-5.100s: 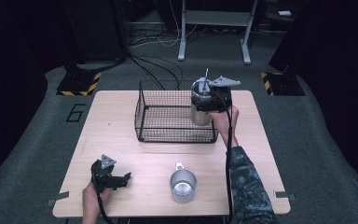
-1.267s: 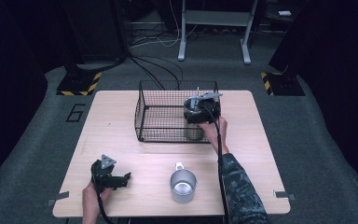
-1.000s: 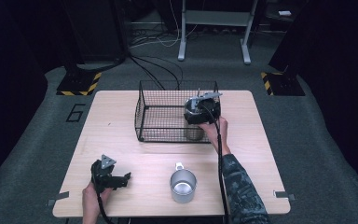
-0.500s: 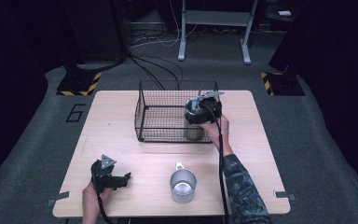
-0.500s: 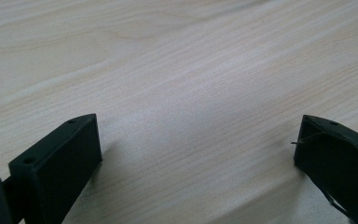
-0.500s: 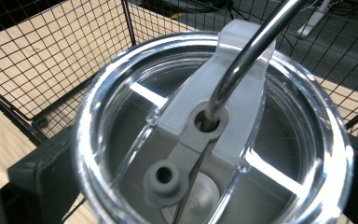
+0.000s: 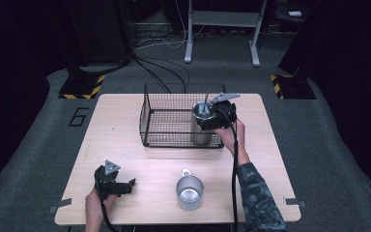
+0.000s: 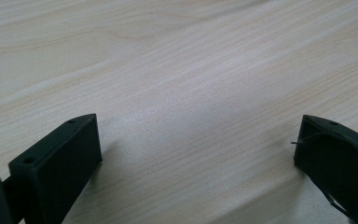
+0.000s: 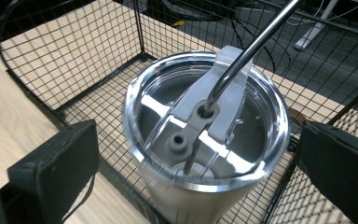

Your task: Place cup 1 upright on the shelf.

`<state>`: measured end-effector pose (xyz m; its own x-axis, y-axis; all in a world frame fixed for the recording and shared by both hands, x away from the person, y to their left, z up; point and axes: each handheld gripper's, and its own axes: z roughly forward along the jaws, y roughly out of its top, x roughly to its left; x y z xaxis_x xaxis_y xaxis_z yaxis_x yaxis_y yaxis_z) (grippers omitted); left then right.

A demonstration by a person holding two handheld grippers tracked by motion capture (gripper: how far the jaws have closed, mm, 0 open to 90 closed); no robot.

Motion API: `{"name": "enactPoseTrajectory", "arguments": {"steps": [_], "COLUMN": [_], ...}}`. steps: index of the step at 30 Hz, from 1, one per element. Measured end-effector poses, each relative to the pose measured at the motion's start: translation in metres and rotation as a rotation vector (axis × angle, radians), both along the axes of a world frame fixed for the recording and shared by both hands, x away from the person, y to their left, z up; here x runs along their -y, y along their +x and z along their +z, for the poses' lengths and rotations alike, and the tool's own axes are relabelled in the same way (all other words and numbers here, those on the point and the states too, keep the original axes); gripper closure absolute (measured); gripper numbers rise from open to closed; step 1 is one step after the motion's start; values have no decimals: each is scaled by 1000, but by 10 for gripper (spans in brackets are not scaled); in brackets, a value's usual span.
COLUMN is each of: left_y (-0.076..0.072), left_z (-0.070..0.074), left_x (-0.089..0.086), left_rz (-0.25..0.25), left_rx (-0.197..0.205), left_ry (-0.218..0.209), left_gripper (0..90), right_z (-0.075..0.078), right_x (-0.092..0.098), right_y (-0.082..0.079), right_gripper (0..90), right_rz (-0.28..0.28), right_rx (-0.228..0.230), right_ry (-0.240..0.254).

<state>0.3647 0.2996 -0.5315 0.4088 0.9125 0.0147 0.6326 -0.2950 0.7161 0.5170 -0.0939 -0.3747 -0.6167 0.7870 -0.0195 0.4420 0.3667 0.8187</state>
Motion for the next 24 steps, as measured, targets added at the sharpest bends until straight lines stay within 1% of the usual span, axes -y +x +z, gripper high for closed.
{"name": "enactPoseTrajectory", "arguments": {"steps": [1,3,4,6,7,8,10,11,12,13,14,15,16,17,18,19,22,24], "left_y": [0,0,0,0,0,0,0,0,0,0,0,0,0,0,0,0,0,0], "left_z": [0,0,0,0,0,0,0,0,0,0,0,0,0,0,0,0,0,0], "left_x": [0,0,0,0,0,0,0,0,0,0,0,0,0,0,0,0,0,0], "left_rz": [-1,-1,0,0,-1,-1,-1,-1,-2,-1,-1,-2,-2,-1,-2,-1,-3,-2], "left_rx": [0,0,0,0,0,0,-1,-1,-1,0,0,0,0,1,0,0,0,-1], "left_ry": [1,2,1,0,1,0,-1,-1,2,0,1,1,1,0,1,0,0,0], "left_gripper": [5,5,5,5,5,5,5,5,5,5,5,5,5,5,5,5,5,5], "right_z": [2,5,7,8,9,10,11,11,11,11,11,10,10,9,7,3,-3,-6], "right_x": [2,4,6,7,9,13,17,17,20,20,22,26,26,29,32,37,45,48], "right_y": [-3,-10,-14,-16,-22,-29,-35,-35,-42,-42,-46,-52,-52,-55,-60,-65,-74,-77], "right_gripper": [0,0,0,0,0,0,0,0,0,0,0,0,0,0,0,0,0,0], "right_rz": [11,13,23,26,27,46,56,56,54,54,56,57,57,66,57,51,43,37], "right_rx": [12,18,25,29,31,45,51,51,52,52,45,51,51,63,59,59,54,49], "right_ry": [-7,-9,-15,-15,-17,-19,-21,-21,-17,-17,-19,-11,-11,-12,2,5,6,8]}}
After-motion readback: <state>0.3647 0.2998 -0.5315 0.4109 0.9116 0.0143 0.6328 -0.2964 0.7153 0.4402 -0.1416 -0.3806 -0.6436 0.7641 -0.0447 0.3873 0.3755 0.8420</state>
